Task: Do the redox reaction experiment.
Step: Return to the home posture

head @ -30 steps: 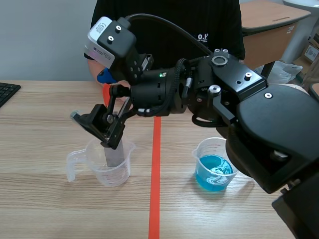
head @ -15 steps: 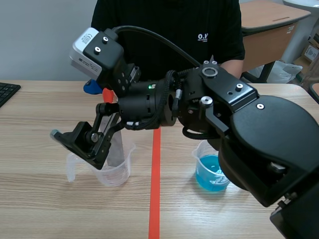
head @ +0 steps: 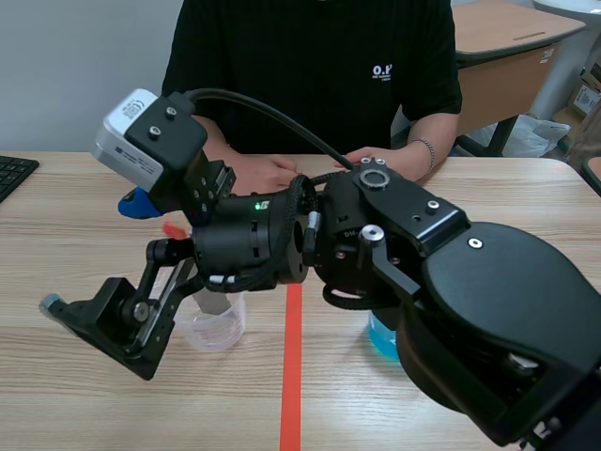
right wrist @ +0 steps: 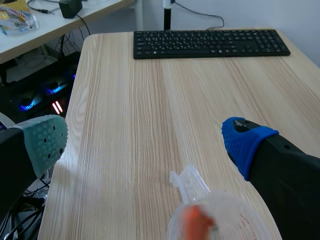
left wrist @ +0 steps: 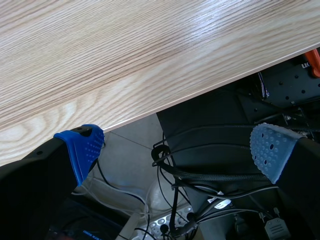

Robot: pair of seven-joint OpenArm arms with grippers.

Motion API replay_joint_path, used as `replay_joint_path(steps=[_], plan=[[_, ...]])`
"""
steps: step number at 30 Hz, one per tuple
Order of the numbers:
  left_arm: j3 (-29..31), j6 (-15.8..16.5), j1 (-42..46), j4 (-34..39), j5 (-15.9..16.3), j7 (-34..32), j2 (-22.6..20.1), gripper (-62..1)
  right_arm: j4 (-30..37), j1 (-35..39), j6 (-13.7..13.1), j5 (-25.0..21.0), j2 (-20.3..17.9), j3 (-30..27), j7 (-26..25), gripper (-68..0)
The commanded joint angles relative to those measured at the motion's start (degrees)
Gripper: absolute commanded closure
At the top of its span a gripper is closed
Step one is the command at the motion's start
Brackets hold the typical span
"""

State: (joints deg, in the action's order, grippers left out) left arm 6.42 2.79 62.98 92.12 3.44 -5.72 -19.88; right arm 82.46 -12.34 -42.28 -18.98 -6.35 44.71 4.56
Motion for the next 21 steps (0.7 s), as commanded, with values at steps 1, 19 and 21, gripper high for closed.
replay_joint_path(steps=[1, 19, 21], plan=[[0.04, -0.09, 0.02, 0.46, 0.15, -0.39, -0.15, -62.3, 2.34, -0.96, -0.44, -1.22, 0.15, -0.33, -2.78, -64.3], [0.04, -0.09, 0.02, 0.46, 0.15, -0.22, -0.15, -62.3, 10.99, 4.04, 15.15, -4.74, -16.37, -9.64, -13.09, -67.9], [0.04, -0.13, 0.02, 0.46, 0.15, -0.22, -0.15, -62.3, 10.99, 5.4, 17.88, -6.25, -19.17, -12.09, -13.05, -67.9]])
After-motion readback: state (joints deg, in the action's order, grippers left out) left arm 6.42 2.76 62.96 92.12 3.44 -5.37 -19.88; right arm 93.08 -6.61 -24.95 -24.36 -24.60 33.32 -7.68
